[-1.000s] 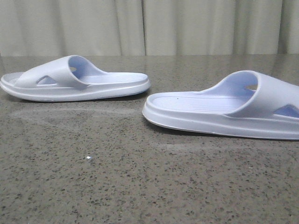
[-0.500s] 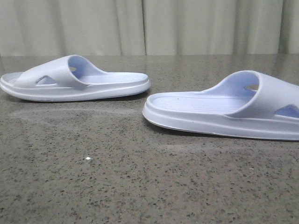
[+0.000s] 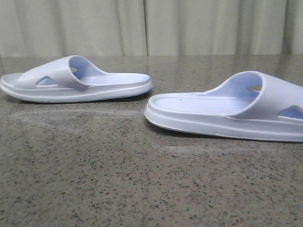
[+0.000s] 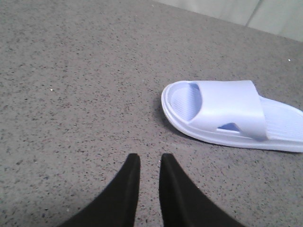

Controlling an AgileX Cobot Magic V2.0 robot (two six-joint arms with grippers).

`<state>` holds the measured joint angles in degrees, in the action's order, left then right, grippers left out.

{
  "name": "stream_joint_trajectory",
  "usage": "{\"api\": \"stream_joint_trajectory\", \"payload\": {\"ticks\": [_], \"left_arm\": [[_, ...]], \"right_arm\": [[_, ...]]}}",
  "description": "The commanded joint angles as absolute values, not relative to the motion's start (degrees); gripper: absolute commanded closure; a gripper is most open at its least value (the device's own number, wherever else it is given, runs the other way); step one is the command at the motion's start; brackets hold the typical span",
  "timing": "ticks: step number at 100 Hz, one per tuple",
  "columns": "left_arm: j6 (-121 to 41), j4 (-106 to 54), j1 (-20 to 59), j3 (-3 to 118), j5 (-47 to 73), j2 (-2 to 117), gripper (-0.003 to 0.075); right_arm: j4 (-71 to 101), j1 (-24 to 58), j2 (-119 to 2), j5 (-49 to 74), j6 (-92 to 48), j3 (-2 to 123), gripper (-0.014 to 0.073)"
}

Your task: Insert blue slippers together front up

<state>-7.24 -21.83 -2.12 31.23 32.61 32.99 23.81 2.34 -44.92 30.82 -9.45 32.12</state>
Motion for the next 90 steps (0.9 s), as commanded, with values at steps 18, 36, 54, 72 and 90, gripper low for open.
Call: {"api": "stream_joint_trajectory", "payload": {"ticks": [18,36,54,72,90], "left_arm": [[-11.8,-31.0,-1.7,33.4,29.8,36.5,0.0244],[-11.9,-31.8,-1.7,33.9,29.8,38.2,0.0266],[-12.2,-32.0,-1.7,33.9,30.0,39.2,0.0278],[-12.3,-32.0,-1.7,33.9,29.9,39.5,0.0278],[-12.4,-32.0,-1.7,33.9,29.7,39.5,0.0278]], "right_arm": [[22.3,1.8,-45.1,29.3,-9.5,34.5,0.0338],[22.0,1.8,-47.5,28.5,-9.5,34.5,0.0295],[21.9,-2.5,-52.5,28.4,-9.5,34.5,0.0295],[27.3,-8.2,-56.0,29.7,-16.7,34.5,0.0296],[45.0,-12.1,-58.9,33.6,-31.6,34.5,0.0296]]}}
